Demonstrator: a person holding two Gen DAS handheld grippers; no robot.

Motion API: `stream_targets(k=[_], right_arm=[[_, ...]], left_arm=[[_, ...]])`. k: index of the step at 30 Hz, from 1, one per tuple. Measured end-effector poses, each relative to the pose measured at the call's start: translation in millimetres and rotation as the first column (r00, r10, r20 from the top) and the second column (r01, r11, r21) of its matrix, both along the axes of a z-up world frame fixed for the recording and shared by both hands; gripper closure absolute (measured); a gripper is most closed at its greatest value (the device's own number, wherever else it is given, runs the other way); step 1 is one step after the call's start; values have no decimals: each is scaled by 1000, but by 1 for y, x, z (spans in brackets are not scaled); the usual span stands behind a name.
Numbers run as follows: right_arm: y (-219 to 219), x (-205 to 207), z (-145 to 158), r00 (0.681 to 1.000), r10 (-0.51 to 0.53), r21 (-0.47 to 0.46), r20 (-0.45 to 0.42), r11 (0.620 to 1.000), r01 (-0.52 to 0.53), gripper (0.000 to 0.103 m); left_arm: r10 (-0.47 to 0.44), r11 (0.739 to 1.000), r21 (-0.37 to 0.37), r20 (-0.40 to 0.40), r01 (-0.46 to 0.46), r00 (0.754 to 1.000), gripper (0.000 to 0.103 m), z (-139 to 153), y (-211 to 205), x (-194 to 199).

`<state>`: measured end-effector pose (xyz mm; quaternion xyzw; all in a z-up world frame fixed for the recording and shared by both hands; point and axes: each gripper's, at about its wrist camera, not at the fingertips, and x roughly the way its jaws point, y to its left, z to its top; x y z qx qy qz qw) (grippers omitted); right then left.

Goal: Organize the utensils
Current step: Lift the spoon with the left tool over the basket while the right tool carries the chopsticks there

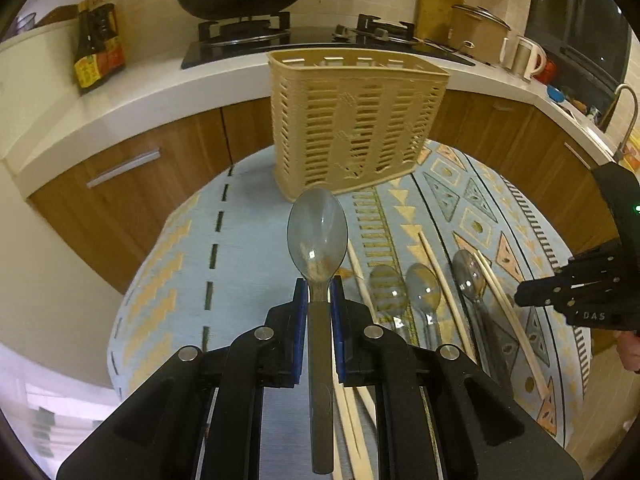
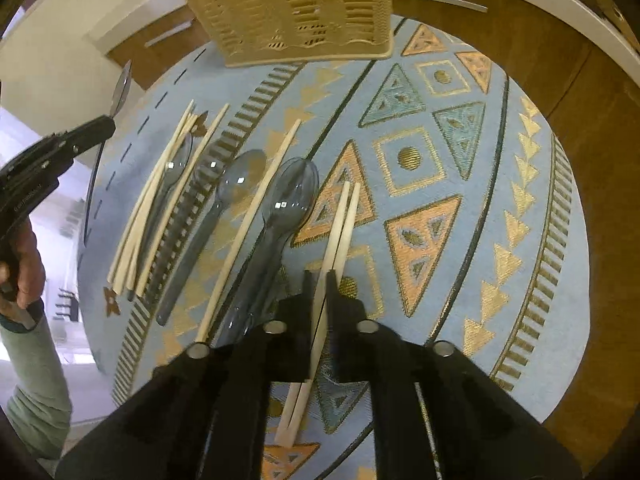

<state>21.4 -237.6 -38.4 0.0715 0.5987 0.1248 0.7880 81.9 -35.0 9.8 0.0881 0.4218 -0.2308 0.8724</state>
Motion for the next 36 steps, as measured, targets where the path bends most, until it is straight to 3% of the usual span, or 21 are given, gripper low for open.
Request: stream_targets(k=[3, 5, 9, 12, 17, 21, 25, 29, 33, 36], right_arm=[[4, 2, -2, 1000, 2, 15, 0, 1000, -2, 80], [7, 3, -4, 1000, -9, -22, -10, 1000, 8, 80], [5, 17, -23, 991, -67, -52, -114, 997, 61, 80], [15, 24, -24, 990, -64, -121, -127, 991, 49, 80], [37, 29, -24, 990, -43, -208, -133, 978, 15, 93], [31, 25, -16, 994, -33, -140, -101, 990, 19, 93], [9, 10, 26, 999, -2, 15, 45, 1000, 2, 93], [-5, 4, 75, 970, 14, 107, 242, 993, -41, 93], [-13, 10, 116, 908, -22, 186, 417, 981, -62, 93], [-31, 25, 151, 842, -79, 239, 534, 969, -61, 93]], left_arm=[[-7, 1000, -13, 0, 7, 1000, 93, -4, 2, -4], [-9, 1000, -21, -4, 9, 1000, 93, -5, 5, -5], [-3, 999, -41, -1, 3, 1000, 93, -4, 11, -6], [0, 999, -50, -5, -1, 1000, 93, -6, 15, -6], [4, 998, -68, -1, -4, 1000, 93, -5, 16, -5], [4, 995, -96, 42, 0, 999, 93, 6, 18, -11], [0, 990, -143, 107, 16, 994, 93, 32, 18, -17], [-5, 973, -225, 159, 41, 987, 93, 61, 14, -18], [7, 959, -276, 237, 60, 972, 93, 95, 2, -10], [28, 954, -293, 291, 62, 956, 93, 117, -8, 1]])
